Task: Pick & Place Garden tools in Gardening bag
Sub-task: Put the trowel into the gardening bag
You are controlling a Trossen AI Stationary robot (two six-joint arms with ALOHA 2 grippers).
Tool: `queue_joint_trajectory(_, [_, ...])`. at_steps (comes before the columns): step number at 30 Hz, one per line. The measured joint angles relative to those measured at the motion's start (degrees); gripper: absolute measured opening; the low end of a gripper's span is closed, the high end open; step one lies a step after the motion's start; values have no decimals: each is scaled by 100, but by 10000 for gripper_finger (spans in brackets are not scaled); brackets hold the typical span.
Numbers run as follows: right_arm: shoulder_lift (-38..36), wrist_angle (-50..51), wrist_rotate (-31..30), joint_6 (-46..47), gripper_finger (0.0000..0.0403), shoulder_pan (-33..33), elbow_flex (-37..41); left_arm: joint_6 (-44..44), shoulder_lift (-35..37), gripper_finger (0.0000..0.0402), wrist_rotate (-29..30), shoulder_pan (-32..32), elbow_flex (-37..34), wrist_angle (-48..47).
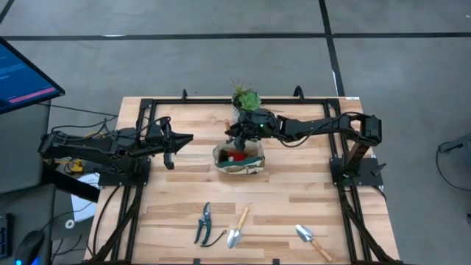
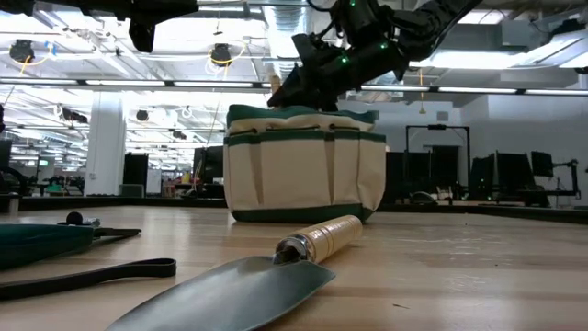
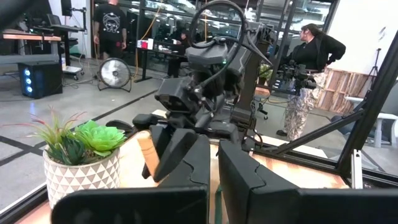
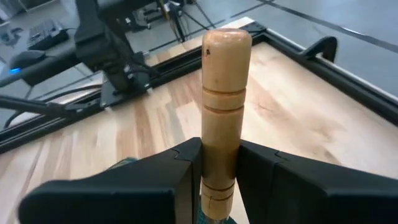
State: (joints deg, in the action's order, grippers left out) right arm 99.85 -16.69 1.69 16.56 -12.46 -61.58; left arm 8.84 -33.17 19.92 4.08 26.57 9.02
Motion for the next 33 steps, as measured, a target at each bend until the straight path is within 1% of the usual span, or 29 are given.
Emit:
queue_joint_trajectory(2, [0, -22, 1, 0, 62, -3, 0, 0, 0, 2, 0, -2, 0, 0])
queue_joint_trajectory(6, [0, -376, 150, -2, 62, 81, -3, 0, -2, 2, 0, -2, 0, 2])
queue_joint_trajectory(10, [36, -229, 157, 0, 62, 93, 17, 0, 0, 2, 0, -2, 0, 3])
queue_joint_trajectory(14, [111, -237, 134, 44, 62, 102, 189, 0, 0, 2, 2, -2, 0, 4])
queue_joint_trajectory(22, [103, -754, 179, 188, 62, 65, 495, 2, 0, 2, 1, -1, 0, 4])
queue_joint_trajectory(33, [251, -684, 320, 197, 62, 155, 516, 2, 0, 2, 0, -2, 0, 7])
